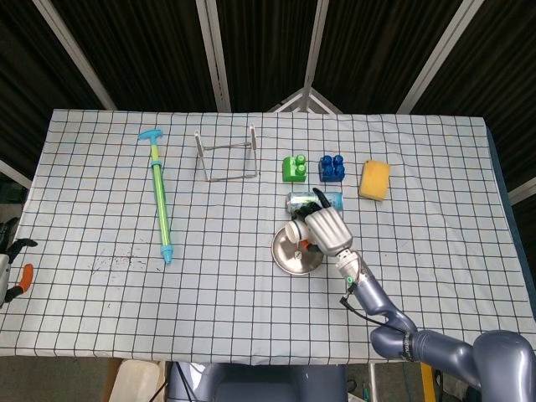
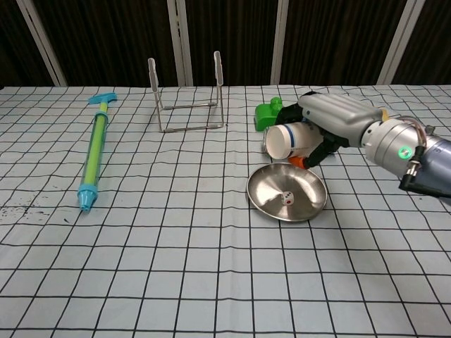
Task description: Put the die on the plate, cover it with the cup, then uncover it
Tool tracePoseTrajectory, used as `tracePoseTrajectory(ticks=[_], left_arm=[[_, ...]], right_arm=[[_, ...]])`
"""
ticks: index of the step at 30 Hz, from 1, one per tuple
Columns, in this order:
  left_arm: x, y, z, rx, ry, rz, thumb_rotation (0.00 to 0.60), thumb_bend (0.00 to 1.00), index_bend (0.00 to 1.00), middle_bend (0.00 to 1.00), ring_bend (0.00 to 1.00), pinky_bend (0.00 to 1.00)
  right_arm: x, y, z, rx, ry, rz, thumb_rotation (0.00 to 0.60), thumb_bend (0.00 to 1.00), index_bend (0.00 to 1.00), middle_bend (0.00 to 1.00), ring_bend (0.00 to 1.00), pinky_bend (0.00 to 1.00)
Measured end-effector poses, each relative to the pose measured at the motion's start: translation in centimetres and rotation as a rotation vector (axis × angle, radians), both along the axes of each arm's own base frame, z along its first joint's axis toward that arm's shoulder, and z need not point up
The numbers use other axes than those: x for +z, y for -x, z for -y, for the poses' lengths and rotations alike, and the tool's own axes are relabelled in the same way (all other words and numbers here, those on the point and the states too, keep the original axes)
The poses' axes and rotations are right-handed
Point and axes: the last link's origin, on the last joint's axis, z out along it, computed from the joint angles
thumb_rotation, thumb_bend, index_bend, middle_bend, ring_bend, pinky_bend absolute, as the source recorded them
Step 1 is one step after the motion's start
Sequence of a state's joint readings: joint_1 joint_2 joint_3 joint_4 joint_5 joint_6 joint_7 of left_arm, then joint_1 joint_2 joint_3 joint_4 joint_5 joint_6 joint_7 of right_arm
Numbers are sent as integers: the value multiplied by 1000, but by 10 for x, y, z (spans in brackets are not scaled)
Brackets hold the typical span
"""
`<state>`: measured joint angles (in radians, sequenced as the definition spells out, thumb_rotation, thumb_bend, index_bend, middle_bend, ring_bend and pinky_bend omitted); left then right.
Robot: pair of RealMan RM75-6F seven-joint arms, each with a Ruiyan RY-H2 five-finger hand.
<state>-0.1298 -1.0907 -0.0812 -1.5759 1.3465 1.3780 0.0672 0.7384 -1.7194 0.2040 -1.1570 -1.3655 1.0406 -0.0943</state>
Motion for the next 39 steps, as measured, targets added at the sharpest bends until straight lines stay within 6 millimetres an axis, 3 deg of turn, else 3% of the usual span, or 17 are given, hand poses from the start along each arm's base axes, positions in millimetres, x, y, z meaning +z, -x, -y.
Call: tracePoseTrajectory(ticks=[8, 13, 21, 28, 39], left_arm=[[4, 2, 0, 6, -15, 9, 600, 674, 314, 0, 0, 95], [2, 0, 1, 3, -8, 6, 600, 674, 314, 0, 0, 95], [2, 1, 0, 9, -17, 3, 600, 674, 314, 0, 0, 95], [0, 0, 0, 8, -6, -3, 600, 674, 314, 0, 0, 95], [-2, 1, -2, 14, -4, -9, 600, 674, 314, 0, 0, 95]], right_arm=[[42, 30, 12, -142, 47, 220, 600, 404, 572, 578, 312, 0], [70, 62, 13, -251, 66, 387, 600, 404, 572, 578, 312, 0], [96, 123, 6, -403, 86, 554, 600, 404, 573, 578, 312, 0], [94, 164, -7, -488, 83, 603, 600, 403, 573, 578, 299, 0], [69, 187, -16, -527, 50, 745, 600, 389, 573, 575, 258, 0]])
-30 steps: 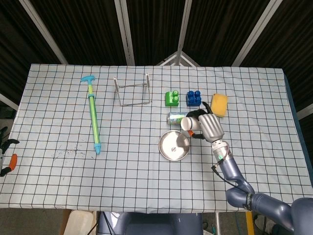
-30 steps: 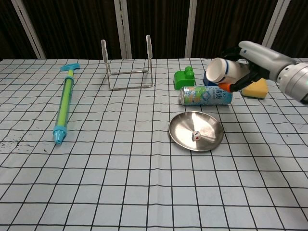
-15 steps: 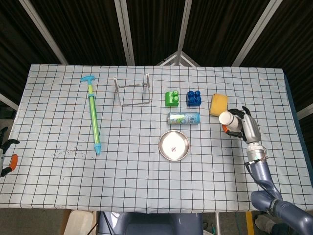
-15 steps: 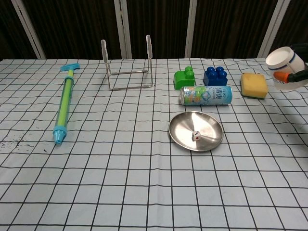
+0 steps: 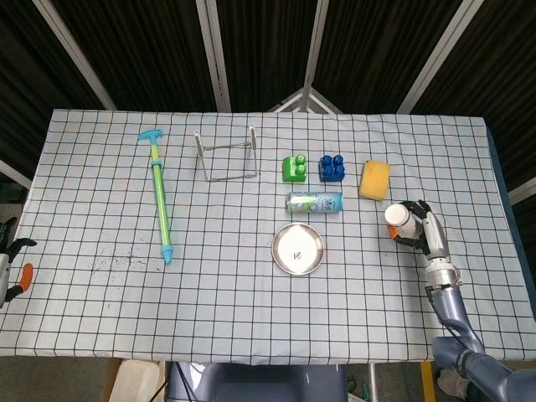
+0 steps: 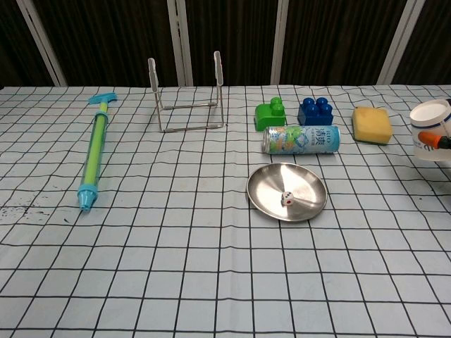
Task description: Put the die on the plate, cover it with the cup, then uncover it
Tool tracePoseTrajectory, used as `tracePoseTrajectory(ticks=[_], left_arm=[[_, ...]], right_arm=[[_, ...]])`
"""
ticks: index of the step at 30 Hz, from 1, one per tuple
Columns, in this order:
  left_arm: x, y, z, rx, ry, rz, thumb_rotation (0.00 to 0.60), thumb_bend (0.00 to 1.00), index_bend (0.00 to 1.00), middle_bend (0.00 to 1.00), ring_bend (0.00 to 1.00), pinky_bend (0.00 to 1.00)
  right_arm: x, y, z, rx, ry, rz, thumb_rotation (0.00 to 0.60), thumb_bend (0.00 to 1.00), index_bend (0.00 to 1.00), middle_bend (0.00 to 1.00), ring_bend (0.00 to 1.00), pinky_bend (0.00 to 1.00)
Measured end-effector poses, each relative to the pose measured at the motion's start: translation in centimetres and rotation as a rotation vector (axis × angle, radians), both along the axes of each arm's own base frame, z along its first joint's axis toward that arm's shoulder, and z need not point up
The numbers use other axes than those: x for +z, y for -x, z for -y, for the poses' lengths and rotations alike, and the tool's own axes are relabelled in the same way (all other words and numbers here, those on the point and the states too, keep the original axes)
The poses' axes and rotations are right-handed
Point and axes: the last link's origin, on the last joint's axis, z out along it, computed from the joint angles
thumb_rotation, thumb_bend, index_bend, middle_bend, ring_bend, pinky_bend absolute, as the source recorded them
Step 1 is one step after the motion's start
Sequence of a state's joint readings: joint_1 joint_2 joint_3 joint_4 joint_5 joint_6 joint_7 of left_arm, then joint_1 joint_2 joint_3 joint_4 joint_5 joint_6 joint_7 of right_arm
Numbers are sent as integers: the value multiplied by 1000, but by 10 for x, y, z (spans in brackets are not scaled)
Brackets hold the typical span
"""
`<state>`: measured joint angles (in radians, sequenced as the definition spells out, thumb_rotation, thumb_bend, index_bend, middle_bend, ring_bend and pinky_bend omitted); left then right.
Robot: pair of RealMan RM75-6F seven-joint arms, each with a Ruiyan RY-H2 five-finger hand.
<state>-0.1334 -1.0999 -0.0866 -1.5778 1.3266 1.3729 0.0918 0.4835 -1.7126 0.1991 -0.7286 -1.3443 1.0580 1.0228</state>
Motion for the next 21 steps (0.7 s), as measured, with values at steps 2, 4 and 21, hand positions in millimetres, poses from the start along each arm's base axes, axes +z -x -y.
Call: tracePoseTrajectory(ticks=[2, 4, 21], left_arm=[[-1, 0, -1, 0, 4, -3, 600, 673, 314, 0, 0, 95], [-2, -1, -1, -2, 7, -5, 600, 673, 314, 0, 0, 95], [-3, 0, -1, 1, 5, -13, 600, 674, 314, 0, 0, 95]], right_arm=[[-5, -1, -1, 3, -4, 26, 600, 375, 572, 570, 252, 0], [-11, -2, -1, 6, -7, 58, 600, 373, 572, 568, 249, 0], [-38, -15, 26, -15, 0, 83, 600, 113, 356, 341, 126, 0]])
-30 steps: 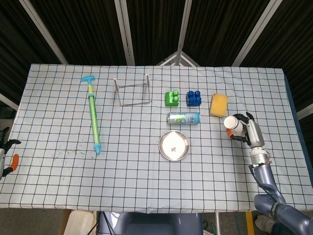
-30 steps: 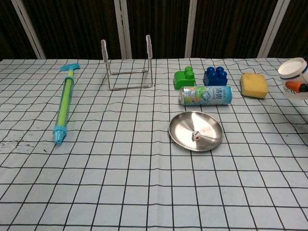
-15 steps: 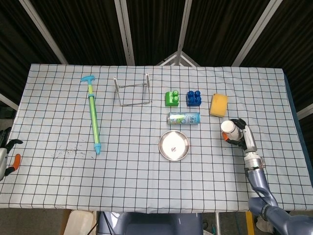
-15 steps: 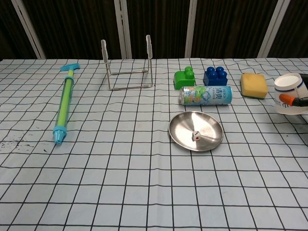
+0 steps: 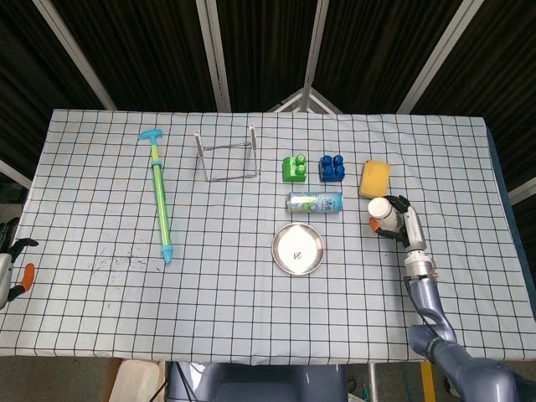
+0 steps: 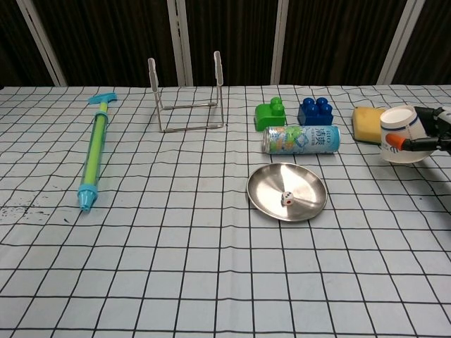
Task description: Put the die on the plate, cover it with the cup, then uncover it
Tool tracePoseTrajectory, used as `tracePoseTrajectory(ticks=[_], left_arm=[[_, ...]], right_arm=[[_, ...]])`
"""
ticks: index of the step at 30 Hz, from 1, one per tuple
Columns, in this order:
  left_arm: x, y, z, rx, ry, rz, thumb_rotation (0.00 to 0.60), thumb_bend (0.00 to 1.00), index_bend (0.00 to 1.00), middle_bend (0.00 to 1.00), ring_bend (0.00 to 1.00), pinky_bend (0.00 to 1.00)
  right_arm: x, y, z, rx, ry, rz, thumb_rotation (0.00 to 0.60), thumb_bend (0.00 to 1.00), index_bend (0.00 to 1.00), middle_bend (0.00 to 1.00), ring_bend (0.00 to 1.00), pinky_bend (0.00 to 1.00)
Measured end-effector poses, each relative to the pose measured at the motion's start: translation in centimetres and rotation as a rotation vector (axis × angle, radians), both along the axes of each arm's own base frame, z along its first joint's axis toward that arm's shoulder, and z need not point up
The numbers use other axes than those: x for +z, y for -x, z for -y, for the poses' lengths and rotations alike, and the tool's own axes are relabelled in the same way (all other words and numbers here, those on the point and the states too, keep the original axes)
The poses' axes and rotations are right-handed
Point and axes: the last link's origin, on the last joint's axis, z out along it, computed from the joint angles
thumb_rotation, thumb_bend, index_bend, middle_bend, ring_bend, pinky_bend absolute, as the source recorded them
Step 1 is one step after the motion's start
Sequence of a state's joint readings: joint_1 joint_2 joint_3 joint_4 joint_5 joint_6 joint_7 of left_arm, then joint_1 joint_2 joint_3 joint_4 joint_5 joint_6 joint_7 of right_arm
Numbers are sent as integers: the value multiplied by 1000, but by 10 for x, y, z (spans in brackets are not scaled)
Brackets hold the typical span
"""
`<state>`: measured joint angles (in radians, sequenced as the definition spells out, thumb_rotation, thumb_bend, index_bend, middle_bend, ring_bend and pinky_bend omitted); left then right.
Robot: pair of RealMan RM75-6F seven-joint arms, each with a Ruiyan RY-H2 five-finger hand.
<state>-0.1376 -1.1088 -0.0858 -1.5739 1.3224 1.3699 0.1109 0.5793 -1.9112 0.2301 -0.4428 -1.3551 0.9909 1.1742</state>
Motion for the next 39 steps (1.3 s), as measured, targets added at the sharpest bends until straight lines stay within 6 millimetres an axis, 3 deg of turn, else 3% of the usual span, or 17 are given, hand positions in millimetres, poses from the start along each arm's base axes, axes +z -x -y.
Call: tracePoseTrajectory(ticks=[4, 14, 20, 26, 33, 39], left_arm=[[0, 0, 0, 0, -1, 0, 600, 674, 314, 0, 0, 95], [0, 0, 1, 0, -1, -1, 600, 674, 314, 0, 0, 95], [0, 0, 1, 1, -1, 2, 600, 674, 314, 0, 0, 95], [2, 0, 1, -1, -6, 11, 600, 674, 314, 0, 0, 95], [4, 0, 0, -4, -11, 28, 600, 674, 308, 0, 0, 95], [7, 1, 2, -5, -13, 40, 600, 673, 308, 0, 0, 95]], right_arm=[[-6, 4, 3, -20, -69, -38, 600, 48, 235, 193, 62, 0], [-7, 4, 4, -18, -130, -43, 600, 44, 93, 89, 20, 0], [10, 5, 6, -5, -77, -24, 600, 44, 53, 78, 17, 0], [42, 14, 2, -4, 0, -27, 600, 44, 54, 78, 29, 0], [77, 22, -30, 79, 40, -178, 600, 45, 111, 96, 68, 0], [86, 13, -72, 170, 4, -440, 600, 44, 181, 133, 95, 0]])
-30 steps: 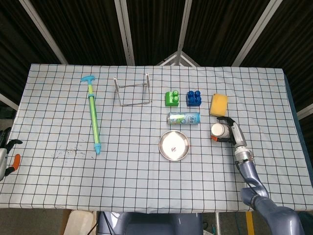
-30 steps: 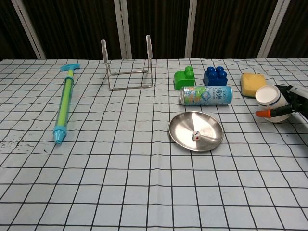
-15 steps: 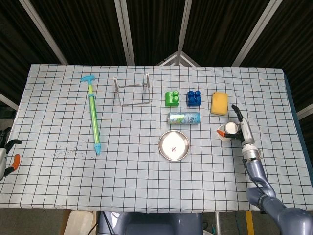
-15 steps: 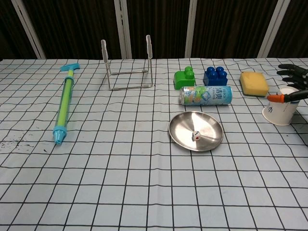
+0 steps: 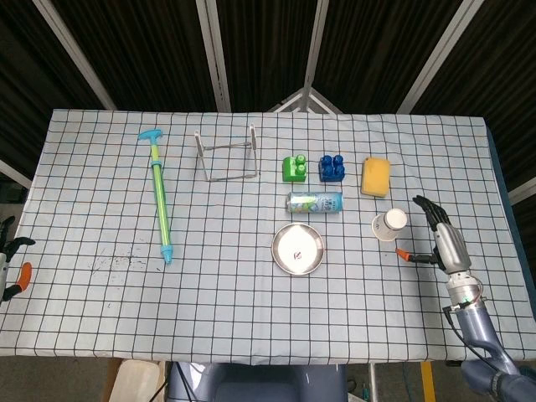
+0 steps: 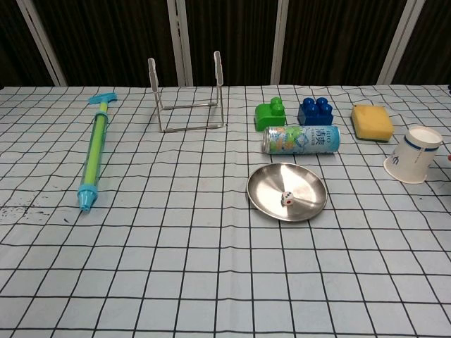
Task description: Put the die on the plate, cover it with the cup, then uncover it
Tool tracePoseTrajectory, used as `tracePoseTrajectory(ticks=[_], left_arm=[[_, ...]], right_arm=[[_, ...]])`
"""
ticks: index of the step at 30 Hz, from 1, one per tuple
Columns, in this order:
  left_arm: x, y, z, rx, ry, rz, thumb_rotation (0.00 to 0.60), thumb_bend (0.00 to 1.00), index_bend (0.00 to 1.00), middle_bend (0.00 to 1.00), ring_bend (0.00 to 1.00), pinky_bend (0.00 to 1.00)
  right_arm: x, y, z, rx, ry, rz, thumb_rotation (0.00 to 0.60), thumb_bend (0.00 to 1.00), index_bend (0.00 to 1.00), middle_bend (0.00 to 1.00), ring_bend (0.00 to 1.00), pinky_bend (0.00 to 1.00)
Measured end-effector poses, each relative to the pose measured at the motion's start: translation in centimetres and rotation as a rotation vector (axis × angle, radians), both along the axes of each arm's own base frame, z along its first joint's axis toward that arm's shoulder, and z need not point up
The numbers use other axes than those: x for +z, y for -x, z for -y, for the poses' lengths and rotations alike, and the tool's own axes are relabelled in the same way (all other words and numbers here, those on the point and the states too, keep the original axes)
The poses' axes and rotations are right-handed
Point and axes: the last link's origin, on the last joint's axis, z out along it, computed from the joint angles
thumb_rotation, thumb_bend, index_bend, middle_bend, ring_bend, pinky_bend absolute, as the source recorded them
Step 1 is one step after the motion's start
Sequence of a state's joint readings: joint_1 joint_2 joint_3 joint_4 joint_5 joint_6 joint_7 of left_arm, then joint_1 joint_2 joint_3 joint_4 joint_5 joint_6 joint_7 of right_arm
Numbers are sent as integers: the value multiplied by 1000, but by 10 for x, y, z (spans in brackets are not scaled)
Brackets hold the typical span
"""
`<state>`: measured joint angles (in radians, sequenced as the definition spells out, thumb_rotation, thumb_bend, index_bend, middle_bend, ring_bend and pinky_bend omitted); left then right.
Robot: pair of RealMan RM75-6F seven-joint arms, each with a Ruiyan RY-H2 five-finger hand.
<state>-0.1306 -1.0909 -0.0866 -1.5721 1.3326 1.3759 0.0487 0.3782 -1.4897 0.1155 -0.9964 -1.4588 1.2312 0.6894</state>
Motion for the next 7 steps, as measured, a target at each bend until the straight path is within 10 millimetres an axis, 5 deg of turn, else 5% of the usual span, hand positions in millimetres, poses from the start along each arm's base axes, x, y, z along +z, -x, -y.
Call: tracePoseTrajectory(ticks=[7], left_arm=[[6, 1, 2, -3, -13, 19, 600, 673, 307, 0, 0, 95]], right_arm=[[10, -14, -47, 46, 36, -437, 600, 45, 196, 133, 106, 0]])
